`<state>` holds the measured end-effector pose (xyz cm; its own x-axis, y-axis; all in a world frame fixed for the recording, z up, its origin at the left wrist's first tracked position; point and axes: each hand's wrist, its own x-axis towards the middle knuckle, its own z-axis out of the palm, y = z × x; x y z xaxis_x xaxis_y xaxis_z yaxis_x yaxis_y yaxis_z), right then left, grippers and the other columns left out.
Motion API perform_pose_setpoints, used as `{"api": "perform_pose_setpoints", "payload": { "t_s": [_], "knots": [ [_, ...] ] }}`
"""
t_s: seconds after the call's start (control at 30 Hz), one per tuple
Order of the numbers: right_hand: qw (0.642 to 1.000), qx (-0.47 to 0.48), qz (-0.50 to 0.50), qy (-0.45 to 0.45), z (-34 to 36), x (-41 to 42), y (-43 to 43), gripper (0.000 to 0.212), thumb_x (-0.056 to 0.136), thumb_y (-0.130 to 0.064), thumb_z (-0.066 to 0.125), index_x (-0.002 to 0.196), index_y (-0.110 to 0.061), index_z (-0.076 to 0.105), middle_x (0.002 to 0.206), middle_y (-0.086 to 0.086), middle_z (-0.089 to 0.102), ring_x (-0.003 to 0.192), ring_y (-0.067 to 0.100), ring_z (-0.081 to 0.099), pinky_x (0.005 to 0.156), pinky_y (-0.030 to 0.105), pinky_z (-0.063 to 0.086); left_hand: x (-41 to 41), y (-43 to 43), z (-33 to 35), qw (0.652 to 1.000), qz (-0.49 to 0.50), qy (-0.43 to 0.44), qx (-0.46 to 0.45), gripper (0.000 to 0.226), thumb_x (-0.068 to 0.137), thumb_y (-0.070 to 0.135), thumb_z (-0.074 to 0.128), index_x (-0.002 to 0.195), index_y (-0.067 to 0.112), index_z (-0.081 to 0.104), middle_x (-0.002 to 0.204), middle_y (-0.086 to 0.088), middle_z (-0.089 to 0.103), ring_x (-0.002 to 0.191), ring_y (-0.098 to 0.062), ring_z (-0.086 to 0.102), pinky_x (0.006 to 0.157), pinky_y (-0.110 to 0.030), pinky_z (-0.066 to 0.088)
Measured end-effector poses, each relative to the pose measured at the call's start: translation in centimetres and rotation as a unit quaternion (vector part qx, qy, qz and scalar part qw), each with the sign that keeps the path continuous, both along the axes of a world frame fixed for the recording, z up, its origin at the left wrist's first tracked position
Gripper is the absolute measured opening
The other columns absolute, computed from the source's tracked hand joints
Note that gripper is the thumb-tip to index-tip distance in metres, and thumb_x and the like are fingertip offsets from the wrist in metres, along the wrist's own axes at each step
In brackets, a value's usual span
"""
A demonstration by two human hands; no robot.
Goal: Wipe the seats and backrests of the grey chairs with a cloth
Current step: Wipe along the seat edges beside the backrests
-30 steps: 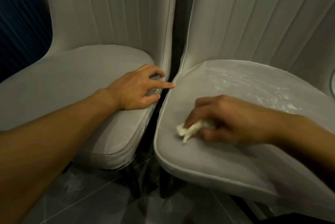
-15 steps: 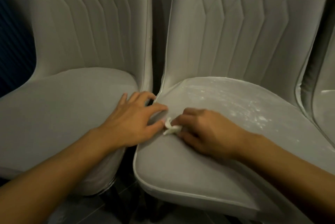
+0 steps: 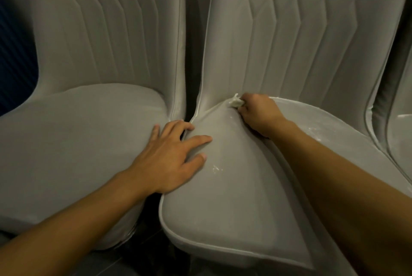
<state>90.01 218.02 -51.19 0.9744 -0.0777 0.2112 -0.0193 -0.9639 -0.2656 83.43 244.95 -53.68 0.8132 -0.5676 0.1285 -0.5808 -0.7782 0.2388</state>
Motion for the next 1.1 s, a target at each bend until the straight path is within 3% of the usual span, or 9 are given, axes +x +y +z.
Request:
{"api": "perform_pose_setpoints", "payload": {
  "t_s": [0.23,0.3,0.4,0.5,0.7,0.83,0.97,1.03,1.1],
  "knots": [
    [0.97,0.014,0.222,0.102,3.0,-4.0,2.5,0.026,0.094,-0.036,0.062,0.118,-0.027,0.068,0.106,-0.01,0.065,0.094,0.012,0.059,0.085,0.027,0.046,-0.1,0.1,0.1,1.0,0.002,0.002,-0.016,0.062,0.092,0.064,0.013,0.148,0.054,0.037,0.154,0.011,0.029,0.147,-0.011,0.017,0.122,-0.06,0.011],
    [0.974,0.012,0.198,0.109,3.6,-3.1,1.0,0.028,0.094,-0.035,0.063,0.117,-0.022,0.068,0.107,-0.003,0.068,0.093,0.015,0.06,0.083,0.029,0.046,-0.1,0.0,0.1,1.0,-0.002,0.006,0.0,0.064,0.091,0.064,0.009,0.15,0.056,0.033,0.156,0.01,0.025,0.149,-0.013,0.014,0.122,-0.062,0.008],
    [0.997,0.006,0.068,0.033,2.2,0.4,-1.2,0.022,0.094,-0.028,0.06,0.11,-0.014,0.068,0.11,0.011,0.068,0.1,0.029,0.06,0.076,0.027,0.036,-0.1,-0.1,0.1,1.0,-0.001,0.014,-0.002,0.063,0.091,0.064,0.008,0.15,0.057,0.03,0.157,0.011,0.024,0.15,-0.013,0.012,0.123,-0.062,0.005],
    [1.0,0.007,-0.012,0.001,0.4,3.0,-0.2,0.024,0.095,-0.023,0.055,0.114,-0.015,0.067,0.116,0.016,0.067,0.106,0.037,0.06,0.081,0.032,0.041,0.0,-0.2,0.0,1.0,0.0,0.007,-0.012,0.059,0.094,0.063,0.012,0.148,0.056,0.033,0.155,0.011,0.027,0.148,-0.012,0.016,0.123,-0.062,0.007],
    [0.988,0.015,0.15,0.028,0.8,0.9,4.2,0.025,0.098,-0.03,0.055,0.114,-0.016,0.068,0.111,0.008,0.068,0.097,0.025,0.062,0.092,0.041,0.05,-0.1,-0.2,-0.1,0.998,0.01,-0.011,-0.06,0.043,0.098,0.051,0.026,0.136,0.044,0.044,0.141,0.015,0.04,0.136,-0.009,0.03,0.119,-0.058,0.021],
    [0.963,-0.002,0.264,0.057,2.4,-4.6,4.5,0.022,0.096,-0.032,0.06,0.117,-0.027,0.067,0.103,-0.01,0.064,0.085,0.006,0.057,0.076,0.015,0.043,-0.1,-0.2,-0.3,0.996,0.022,-0.021,-0.081,0.035,0.096,0.041,0.032,0.128,0.032,0.043,0.133,0.01,0.047,0.127,-0.011,0.037,0.114,-0.054,0.03],
    [0.934,0.024,0.35,0.071,2.4,-11.0,5.5,0.022,0.095,-0.032,0.062,0.116,-0.029,0.067,0.099,-0.009,0.063,0.087,0.008,0.058,0.081,0.027,0.048,0.1,0.1,-0.5,0.997,0.015,-0.021,-0.079,0.04,0.093,0.035,0.032,0.13,0.032,0.045,0.137,0.009,0.048,0.133,-0.013,0.035,0.115,-0.054,0.029],
    [0.916,0.049,0.389,0.087,2.4,-13.0,5.7,0.023,0.096,-0.032,0.062,0.118,-0.028,0.066,0.102,-0.009,0.063,0.091,0.008,0.06,0.084,0.026,0.049,0.2,0.1,-0.5,0.997,0.005,-0.02,-0.078,0.046,0.09,0.038,0.027,0.131,0.033,0.047,0.14,0.011,0.047,0.139,-0.013,0.033,0.116,-0.055,0.027],
    [0.919,0.028,0.387,0.076,2.6,-13.0,5.0,0.024,0.098,-0.033,0.056,0.12,-0.029,0.064,0.105,-0.008,0.062,0.092,0.009,0.061,0.085,0.029,0.05,0.2,0.1,-0.6,0.997,-0.001,-0.025,-0.078,0.046,0.089,0.038,0.027,0.129,0.034,0.049,0.139,0.013,0.047,0.137,-0.013,0.035,0.115,-0.055,0.029]
  ]
}}
